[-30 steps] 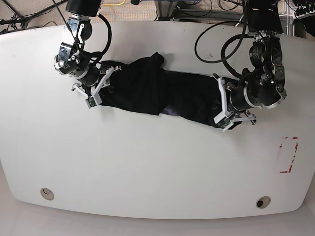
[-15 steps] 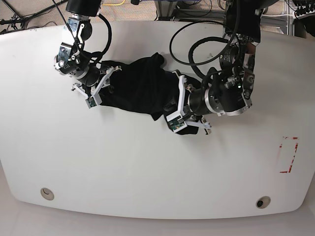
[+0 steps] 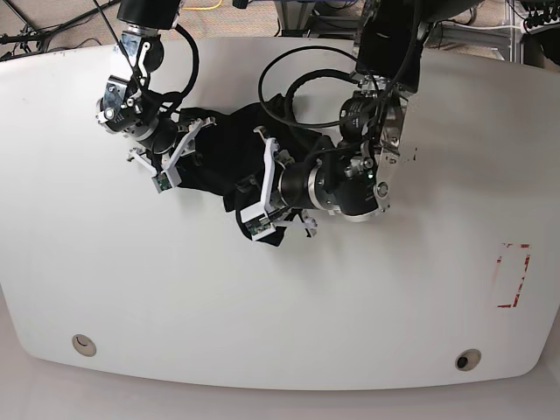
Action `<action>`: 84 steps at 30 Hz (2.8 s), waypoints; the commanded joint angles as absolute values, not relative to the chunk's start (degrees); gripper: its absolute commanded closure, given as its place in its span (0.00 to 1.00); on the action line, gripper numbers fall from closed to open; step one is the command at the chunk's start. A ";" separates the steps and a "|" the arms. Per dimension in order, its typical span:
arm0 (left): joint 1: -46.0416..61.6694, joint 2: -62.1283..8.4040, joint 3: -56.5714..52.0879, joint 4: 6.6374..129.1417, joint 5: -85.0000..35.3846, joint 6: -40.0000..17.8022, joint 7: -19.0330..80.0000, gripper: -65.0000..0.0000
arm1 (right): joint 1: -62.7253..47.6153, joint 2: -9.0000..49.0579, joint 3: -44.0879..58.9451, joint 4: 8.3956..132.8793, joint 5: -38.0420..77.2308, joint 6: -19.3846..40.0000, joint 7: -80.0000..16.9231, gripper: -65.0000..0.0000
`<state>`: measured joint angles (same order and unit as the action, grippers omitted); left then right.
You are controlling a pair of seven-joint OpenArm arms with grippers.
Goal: Fold the T-shirt properly
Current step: 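Fold the strip end held by the left gripper over onto the right gripper's fold, then release the shirt and lift the left gripper away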
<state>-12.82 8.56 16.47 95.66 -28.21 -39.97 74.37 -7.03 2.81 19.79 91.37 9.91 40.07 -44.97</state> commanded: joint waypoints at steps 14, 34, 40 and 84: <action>-17.80 9.00 27.12 89.10 -29.32 -40.00 68.09 0.98 | -6.90 1.54 19.74 91.03 7.96 40.00 -47.69 0.77; -20.18 9.00 35.03 85.85 -29.32 -40.00 60.97 0.98 | -6.99 1.45 19.74 91.03 8.04 40.00 -47.69 0.77; -20.44 9.00 36.88 85.67 -29.23 -40.00 59.56 0.98 | -6.99 0.57 19.74 91.03 8.04 40.00 -47.69 0.77; -33.27 5.85 17.80 85.76 -37.93 -40.00 54.29 0.44 | -6.02 0.66 26.24 109.14 7.96 40.00 -55.08 0.76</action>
<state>-31.64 7.20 19.81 84.99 -37.01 -39.97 54.46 -6.74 0.30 25.61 105.93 7.33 39.92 -55.88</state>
